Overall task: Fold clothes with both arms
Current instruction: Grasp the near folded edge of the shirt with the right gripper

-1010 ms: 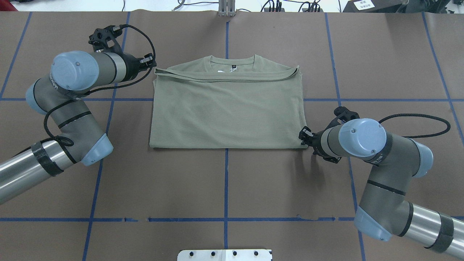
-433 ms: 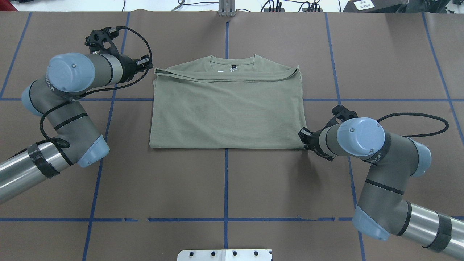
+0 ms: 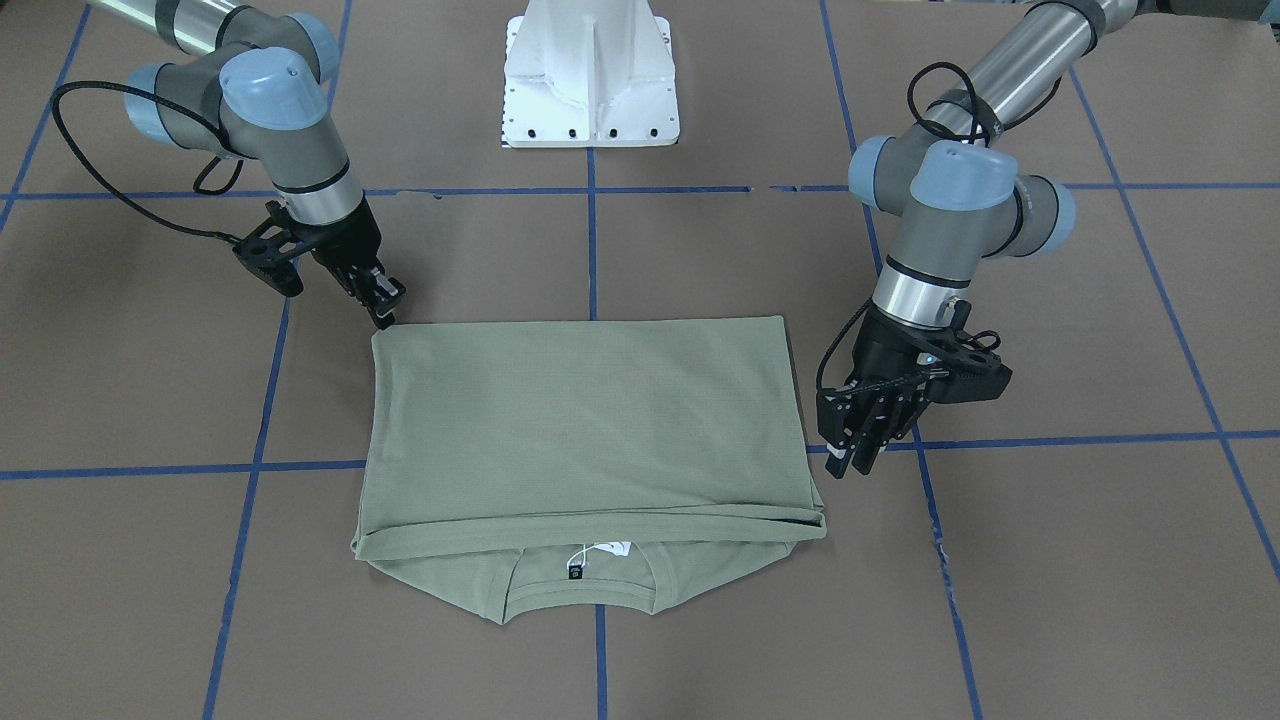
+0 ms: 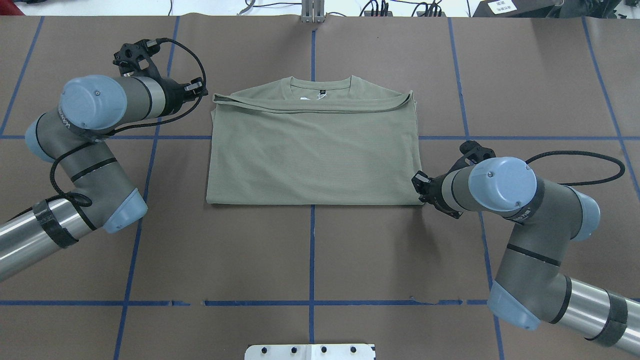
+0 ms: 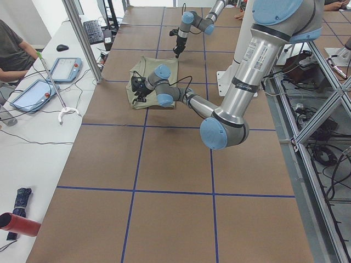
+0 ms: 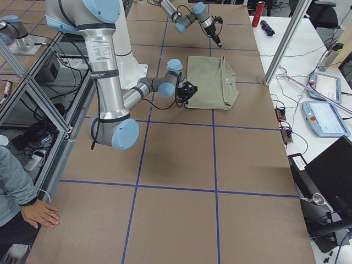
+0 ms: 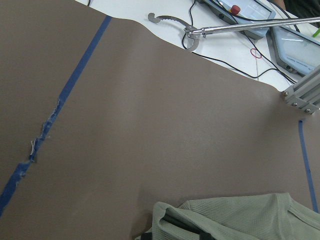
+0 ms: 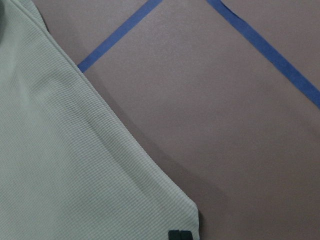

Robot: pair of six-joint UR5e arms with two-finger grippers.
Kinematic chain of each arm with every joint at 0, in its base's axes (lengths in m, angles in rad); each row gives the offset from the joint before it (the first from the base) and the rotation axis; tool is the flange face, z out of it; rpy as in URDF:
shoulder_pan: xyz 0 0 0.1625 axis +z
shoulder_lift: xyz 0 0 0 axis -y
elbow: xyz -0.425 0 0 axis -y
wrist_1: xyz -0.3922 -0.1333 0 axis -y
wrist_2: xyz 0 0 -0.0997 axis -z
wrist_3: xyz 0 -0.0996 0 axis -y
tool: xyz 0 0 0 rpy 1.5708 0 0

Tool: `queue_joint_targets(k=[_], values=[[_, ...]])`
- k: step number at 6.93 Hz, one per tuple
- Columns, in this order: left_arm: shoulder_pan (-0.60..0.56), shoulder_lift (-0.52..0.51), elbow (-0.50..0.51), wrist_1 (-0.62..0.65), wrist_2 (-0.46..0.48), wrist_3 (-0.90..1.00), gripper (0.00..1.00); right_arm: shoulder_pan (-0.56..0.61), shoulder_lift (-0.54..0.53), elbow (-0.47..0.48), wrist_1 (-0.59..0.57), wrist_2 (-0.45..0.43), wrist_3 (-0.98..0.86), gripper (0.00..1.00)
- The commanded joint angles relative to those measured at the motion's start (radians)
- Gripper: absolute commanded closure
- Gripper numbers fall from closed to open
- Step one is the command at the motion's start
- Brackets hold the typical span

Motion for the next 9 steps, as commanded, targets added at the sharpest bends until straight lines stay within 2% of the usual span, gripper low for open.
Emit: queue_joint_targets(k=[1, 7, 8, 9], values=[[0.002, 0.008, -0.002, -0.002, 0.001, 0.0, 0.57, -0.002, 0.002, -0.005, -0.003, -0.006, 0.003, 0.26], [0.0, 0.014, -0.012, 0.0, 0.003, -0.003, 0.57, -0.007, 0.008, -0.044, -0.003, -0.009, 0.003, 0.3], [0.0, 0.016, -0.013, -0.002, 0.003, -0.003, 0.57, -0.008, 0.01, -0.05, -0.003, -0.009, 0.003, 0.34], [0.0, 0.016, -0.013, 0.0, 0.003, -0.003, 0.57, -0.008, 0.01, -0.051, -0.003, -0.009, 0.003, 0.44]])
